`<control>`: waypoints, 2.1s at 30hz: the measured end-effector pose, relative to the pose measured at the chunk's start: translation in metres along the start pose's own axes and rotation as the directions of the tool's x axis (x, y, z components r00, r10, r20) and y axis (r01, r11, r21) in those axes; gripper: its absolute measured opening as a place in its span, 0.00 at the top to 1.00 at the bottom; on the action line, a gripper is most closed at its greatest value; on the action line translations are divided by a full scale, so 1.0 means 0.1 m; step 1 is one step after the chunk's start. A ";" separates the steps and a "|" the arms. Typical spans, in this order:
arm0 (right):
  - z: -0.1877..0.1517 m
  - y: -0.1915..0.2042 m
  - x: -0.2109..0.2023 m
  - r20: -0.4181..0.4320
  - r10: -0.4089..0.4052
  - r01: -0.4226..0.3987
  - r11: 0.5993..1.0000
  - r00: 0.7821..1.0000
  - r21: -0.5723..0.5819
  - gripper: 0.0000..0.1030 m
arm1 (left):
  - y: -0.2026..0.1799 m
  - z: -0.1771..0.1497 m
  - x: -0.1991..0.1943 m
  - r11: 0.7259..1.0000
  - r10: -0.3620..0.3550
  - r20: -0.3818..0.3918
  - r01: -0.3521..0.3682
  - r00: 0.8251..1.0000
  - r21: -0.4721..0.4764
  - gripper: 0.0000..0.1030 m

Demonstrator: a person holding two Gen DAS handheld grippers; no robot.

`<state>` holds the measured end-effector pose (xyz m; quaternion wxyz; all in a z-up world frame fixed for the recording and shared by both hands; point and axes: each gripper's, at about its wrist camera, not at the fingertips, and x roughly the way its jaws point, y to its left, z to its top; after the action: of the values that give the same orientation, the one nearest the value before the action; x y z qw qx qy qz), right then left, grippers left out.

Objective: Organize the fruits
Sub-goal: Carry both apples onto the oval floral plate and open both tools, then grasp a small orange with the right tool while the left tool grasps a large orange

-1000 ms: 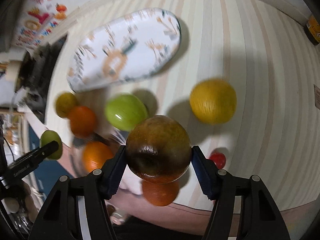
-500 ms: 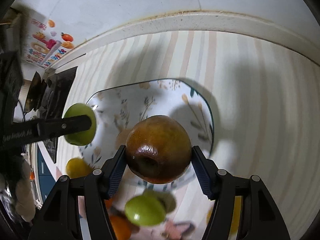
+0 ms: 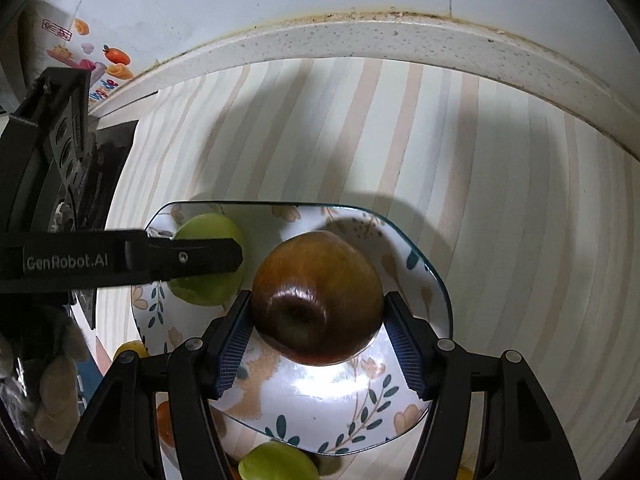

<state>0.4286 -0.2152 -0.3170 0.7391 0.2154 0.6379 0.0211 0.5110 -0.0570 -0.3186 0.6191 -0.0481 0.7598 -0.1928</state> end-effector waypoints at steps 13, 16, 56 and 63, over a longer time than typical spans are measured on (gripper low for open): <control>-0.03 0.06 -0.23 -0.029 -0.073 0.074 0.997 0.997 0.034 0.10 | -0.15 -0.08 -0.30 0.995 0.093 0.103 -0.097 0.990 0.037 0.16; -0.10 0.04 -0.32 -0.036 -0.113 0.115 0.992 0.993 0.050 0.10 | -0.17 -0.21 -0.46 0.987 0.144 0.153 -0.153 0.978 0.045 0.16; -2.30 0.18 -0.29 -0.312 -0.111 0.097 0.993 0.943 -0.063 0.21 | 0.19 -2.47 -0.18 0.899 0.417 0.189 -0.434 0.889 0.059 0.16; -2.40 0.16 -0.17 -0.335 -0.080 0.057 0.995 0.939 -0.077 0.44 | 0.13 -2.49 0.02 0.898 0.413 0.158 -0.430 0.897 0.091 0.16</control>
<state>0.2004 -0.1364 -0.3179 0.6258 0.1616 0.7612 0.0533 0.2734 0.0126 -0.2856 0.6976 0.1432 0.6953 -0.0968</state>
